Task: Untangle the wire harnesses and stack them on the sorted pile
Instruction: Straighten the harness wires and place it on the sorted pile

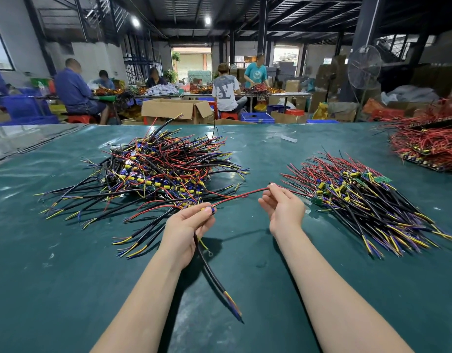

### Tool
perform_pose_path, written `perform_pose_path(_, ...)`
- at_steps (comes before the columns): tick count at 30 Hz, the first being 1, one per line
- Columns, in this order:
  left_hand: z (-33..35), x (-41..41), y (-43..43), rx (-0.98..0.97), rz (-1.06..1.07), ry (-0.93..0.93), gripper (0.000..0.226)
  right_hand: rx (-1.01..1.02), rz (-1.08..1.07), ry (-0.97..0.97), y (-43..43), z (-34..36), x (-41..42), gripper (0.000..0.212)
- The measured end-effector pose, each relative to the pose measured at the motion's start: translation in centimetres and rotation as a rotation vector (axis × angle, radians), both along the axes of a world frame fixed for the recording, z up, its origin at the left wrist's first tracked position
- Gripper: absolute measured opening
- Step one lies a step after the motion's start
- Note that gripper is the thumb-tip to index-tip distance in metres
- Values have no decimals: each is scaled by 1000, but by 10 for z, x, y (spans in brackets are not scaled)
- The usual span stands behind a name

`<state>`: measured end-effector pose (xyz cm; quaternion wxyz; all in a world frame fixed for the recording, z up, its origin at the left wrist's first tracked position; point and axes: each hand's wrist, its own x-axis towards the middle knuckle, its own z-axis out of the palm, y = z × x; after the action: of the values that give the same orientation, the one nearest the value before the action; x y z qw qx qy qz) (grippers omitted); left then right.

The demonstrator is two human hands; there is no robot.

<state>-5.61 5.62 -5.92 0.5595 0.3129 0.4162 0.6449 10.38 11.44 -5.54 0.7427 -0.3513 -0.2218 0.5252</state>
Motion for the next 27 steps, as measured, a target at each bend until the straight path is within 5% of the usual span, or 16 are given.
perform_pose_path(3,1,1,-1,18,-11,1,15,-31,135,113,-6,-2,-16,23)
perform_pose_path(10,2,12,-3,35,-9,-20,17,-61,499,-209,-27,-10,-55,21)
perform_pose_path(18,5,14,-6,29,17,-6,15,-42,354,-269,-27,-8,-63,26)
perform_pose_path(27,-2,5,-2,-49,-40,74,10,-108,64,26,-9,-2,-18,23)
